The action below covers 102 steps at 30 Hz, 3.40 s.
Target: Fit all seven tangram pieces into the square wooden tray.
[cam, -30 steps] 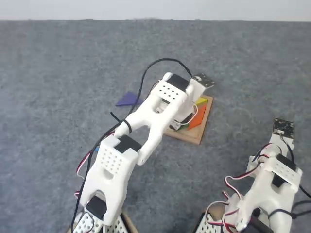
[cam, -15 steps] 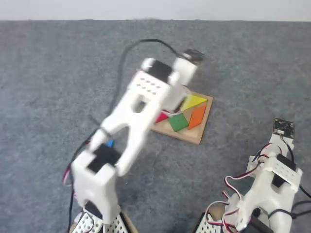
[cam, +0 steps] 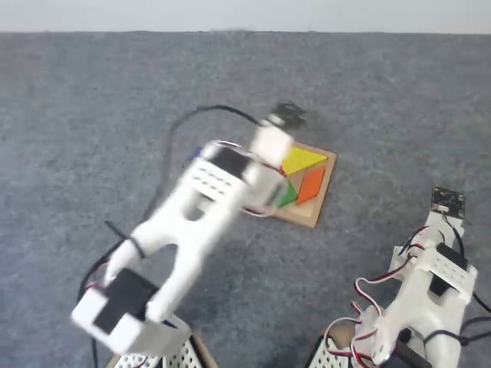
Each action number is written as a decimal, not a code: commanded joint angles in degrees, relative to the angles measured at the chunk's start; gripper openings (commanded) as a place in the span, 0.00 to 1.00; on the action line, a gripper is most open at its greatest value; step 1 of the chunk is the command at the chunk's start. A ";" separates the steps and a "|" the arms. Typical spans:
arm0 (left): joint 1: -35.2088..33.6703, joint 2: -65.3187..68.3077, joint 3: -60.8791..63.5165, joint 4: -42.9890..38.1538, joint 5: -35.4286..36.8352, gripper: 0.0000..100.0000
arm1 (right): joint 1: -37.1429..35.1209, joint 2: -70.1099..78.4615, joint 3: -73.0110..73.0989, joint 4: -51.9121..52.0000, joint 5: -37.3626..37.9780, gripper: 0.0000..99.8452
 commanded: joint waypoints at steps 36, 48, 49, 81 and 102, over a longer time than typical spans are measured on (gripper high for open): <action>6.77 24.26 -39.34 7.03 -5.54 0.01 | -0.92 -0.40 0.09 -0.75 0.35 0.13; -25.93 -4.13 -18.95 22.86 -4.57 0.07 | -0.92 -0.40 0.09 -0.75 0.62 0.13; -28.92 -3.69 -16.92 23.30 -6.24 0.08 | -0.92 -0.40 0.09 -0.75 0.62 0.13; -36.48 -29.36 34.15 7.03 -32.18 0.20 | -0.92 -0.40 0.09 -0.75 0.70 0.13; -36.57 0.44 19.03 5.54 -31.65 0.17 | -0.84 -0.40 0.09 -0.75 0.44 0.13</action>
